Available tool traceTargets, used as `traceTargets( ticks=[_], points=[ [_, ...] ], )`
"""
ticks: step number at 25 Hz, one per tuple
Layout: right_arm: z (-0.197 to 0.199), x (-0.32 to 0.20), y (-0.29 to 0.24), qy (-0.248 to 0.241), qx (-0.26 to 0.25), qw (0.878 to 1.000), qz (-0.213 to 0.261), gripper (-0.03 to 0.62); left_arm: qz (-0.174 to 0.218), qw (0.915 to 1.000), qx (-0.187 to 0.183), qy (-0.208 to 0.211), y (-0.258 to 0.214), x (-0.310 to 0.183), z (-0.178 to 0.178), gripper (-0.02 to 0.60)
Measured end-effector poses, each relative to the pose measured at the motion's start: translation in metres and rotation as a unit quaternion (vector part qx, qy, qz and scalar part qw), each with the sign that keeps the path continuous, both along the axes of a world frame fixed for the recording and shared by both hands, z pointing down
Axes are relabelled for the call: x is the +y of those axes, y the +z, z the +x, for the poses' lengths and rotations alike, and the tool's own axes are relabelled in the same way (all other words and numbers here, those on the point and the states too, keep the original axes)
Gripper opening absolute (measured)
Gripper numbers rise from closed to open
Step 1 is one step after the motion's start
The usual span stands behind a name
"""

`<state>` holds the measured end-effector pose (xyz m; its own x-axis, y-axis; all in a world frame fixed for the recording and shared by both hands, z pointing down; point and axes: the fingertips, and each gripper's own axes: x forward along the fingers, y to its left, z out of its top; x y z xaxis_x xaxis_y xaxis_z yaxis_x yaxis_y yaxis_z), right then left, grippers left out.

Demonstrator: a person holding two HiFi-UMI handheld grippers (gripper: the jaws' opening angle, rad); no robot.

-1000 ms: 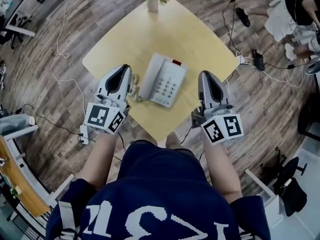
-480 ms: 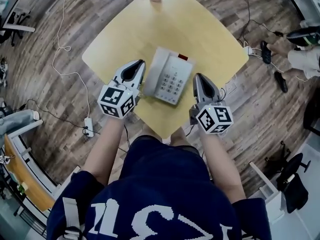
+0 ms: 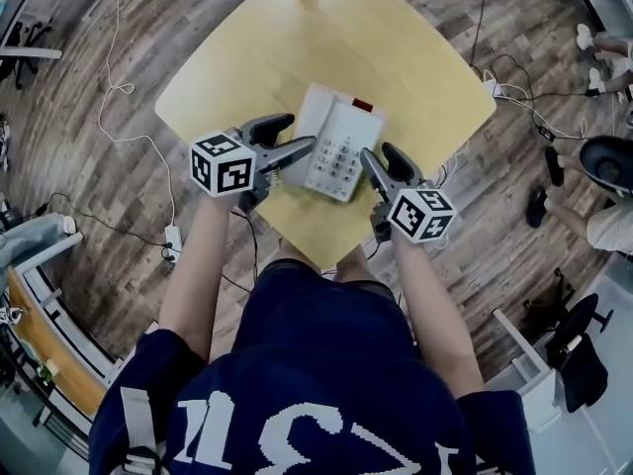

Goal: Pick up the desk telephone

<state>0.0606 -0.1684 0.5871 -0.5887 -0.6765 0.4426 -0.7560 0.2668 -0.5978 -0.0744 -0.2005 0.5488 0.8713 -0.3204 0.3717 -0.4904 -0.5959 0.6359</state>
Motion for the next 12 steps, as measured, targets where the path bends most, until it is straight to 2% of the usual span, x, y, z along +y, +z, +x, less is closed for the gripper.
traceTargets(
  ticks=[2,7,12],
  points=[
    [0.002,-0.002,0.003,0.001,-0.007,1.000,-0.003,0.232,-0.019,0.9995,0.011,0.021,0.004,0.002,0.004,0.296],
    [-0.001,-0.007,0.014,-0.010,-0.020,0.999,-0.027,0.242,-0.050,0.9968,-0.030,0.056,0.027,0.005,0.001,0.296],
    [-0.008,-0.006,0.022,-0.012,-0.039,0.998,-0.056,0.247,-0.089,0.9945,-0.005,0.055,0.035,-0.002,-0.005,0.305]
  ],
)
